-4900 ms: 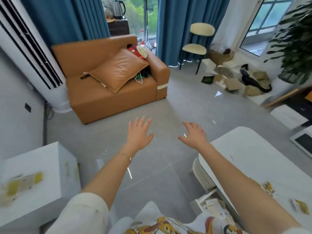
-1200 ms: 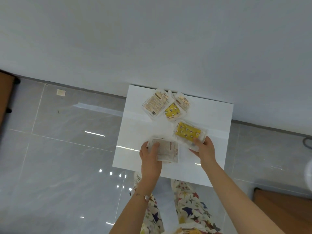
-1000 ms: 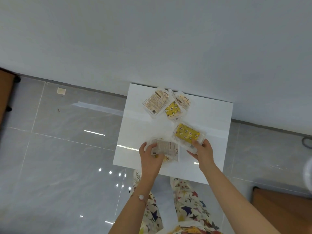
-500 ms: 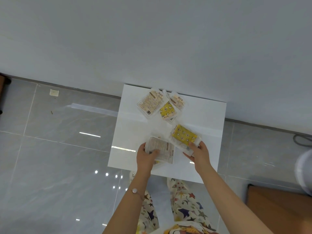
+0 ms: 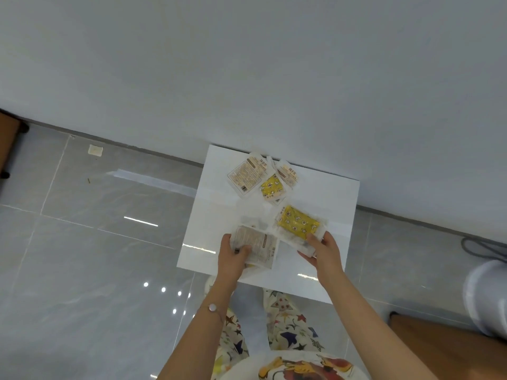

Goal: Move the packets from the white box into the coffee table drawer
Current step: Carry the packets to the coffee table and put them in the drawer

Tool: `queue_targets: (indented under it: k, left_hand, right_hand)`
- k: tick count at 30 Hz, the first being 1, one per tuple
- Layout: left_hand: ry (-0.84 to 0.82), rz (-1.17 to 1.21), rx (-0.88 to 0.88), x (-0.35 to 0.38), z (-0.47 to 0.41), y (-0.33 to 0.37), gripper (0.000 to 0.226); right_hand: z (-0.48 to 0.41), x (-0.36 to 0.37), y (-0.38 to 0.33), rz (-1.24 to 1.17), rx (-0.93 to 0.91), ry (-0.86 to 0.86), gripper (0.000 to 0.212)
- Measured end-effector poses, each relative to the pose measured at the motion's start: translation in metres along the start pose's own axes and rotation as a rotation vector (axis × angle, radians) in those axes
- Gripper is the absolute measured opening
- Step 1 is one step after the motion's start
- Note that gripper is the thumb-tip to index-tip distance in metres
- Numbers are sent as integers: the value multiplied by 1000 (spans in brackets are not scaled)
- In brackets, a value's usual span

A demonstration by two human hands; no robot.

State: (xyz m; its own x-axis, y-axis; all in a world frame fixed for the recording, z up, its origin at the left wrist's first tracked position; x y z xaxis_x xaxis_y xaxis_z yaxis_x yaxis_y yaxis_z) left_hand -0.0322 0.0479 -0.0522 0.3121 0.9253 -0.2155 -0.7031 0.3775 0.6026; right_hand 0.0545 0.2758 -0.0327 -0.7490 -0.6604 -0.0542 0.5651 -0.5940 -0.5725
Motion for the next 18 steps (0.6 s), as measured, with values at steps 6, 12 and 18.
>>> queue_targets:
  k: [6, 12, 18]
  left_hand:
    - [40, 211, 57, -50, 35, 33, 24]
    - [174, 532, 33, -141, 103, 49, 28]
    - [272, 756, 105, -237, 179, 42, 36]
  right_hand:
    - [42, 25, -33, 87, -46, -82, 19]
    - [124, 89, -72, 332, -145, -324, 24]
    - [215, 168, -90, 449, -251, -497, 45]
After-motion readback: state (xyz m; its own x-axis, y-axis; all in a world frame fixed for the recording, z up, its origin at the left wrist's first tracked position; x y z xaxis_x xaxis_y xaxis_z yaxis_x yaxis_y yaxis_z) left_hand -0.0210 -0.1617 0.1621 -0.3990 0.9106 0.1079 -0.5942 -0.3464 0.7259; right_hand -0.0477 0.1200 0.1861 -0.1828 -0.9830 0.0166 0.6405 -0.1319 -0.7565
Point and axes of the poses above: each hand's wrist, its own z-axis away from the middle knuckle, its own x-axis out of the palm, y = z × x, the point moved 8 cm from there along -z, towards the middle knuckle, and after that the axes turned 2 degrees about -x, right-handed, at the moved point
